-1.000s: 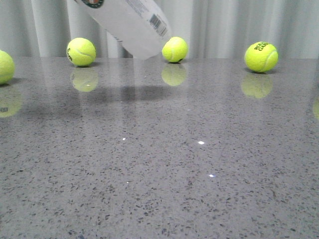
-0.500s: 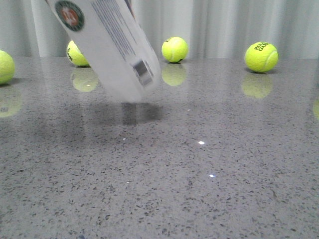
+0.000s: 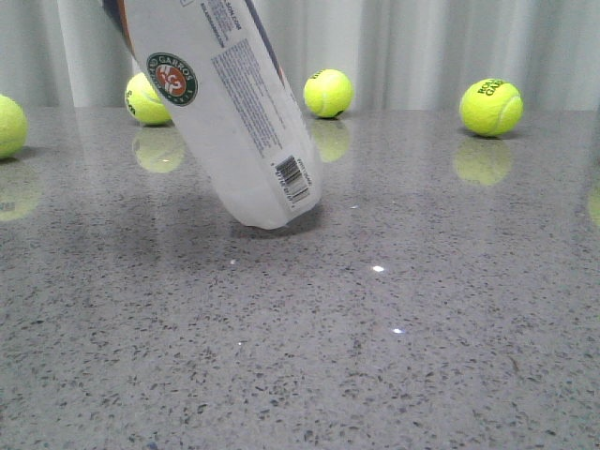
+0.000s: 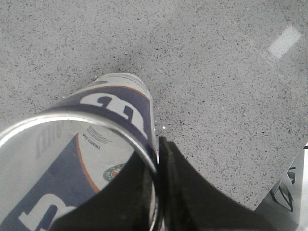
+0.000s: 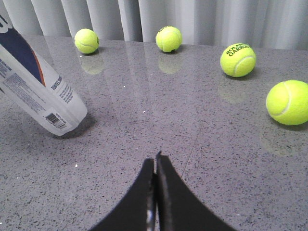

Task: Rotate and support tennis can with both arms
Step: 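Tilt the can upright with the left gripper and set its base down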

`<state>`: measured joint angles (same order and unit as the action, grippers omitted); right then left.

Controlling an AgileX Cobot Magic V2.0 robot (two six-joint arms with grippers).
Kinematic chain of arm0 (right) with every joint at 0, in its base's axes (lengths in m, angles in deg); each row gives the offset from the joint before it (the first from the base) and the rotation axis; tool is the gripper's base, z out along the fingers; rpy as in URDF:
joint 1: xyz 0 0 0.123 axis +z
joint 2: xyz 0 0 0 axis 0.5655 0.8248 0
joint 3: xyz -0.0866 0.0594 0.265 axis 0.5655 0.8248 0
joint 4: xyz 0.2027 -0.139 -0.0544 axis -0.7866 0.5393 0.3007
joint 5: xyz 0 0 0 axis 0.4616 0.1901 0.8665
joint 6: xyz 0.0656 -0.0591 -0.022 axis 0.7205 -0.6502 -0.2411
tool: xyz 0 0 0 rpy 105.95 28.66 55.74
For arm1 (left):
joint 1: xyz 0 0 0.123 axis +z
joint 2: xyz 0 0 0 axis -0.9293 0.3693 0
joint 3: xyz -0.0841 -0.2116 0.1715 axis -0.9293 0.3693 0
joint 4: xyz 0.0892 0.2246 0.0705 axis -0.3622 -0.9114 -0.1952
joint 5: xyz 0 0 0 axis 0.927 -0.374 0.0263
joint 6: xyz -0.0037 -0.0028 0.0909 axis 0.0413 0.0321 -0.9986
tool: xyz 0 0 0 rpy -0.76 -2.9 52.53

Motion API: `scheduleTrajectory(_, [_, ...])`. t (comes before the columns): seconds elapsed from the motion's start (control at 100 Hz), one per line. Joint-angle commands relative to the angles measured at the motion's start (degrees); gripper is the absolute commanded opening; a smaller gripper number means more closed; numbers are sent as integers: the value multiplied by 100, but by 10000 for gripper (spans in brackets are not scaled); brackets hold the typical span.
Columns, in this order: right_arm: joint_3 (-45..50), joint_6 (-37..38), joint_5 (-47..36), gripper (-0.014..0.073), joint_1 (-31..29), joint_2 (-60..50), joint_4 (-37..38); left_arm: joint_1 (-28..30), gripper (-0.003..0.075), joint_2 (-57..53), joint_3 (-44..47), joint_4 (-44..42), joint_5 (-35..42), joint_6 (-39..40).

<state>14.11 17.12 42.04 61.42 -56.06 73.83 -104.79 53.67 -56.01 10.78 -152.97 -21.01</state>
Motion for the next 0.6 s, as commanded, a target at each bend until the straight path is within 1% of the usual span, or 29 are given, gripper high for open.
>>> scheduleTrajectory(0.0, [-121,-13,-456,-64,-36,64,99,-49,20,-103,-145,49,-17,-15])
scheduleTrajectory(0.14, [-121,-13,-456,-64,-36,64,99,-49,90,-103,-145,100,81,-15])
scheduleTrajectory(0.21, [-121,-13,-456,-64,-36,64,99,-49,148,-103,-157,145,81,-15])
scheduleTrajectory(0.28, [-121,-13,-456,-64,-36,64,99,-49,229,-103,-157,252,81,-15])
scheduleTrajectory(0.4, [-121,-13,-456,-64,-36,64,99,-49,408,-103,-157,264,119,-15])
scheduleTrajectory(0.47, [-121,-13,-456,-64,-36,64,99,-49,477,-103,-157,264,183,-15])
scheduleTrajectory(0.52, [-121,-13,-456,-64,-36,64,99,-49,496,-103,-157,264,225,-15])
scheduleTrajectory(0.59, [-121,-13,-456,-64,-36,64,99,-49,494,-103,-157,264,400,-15])
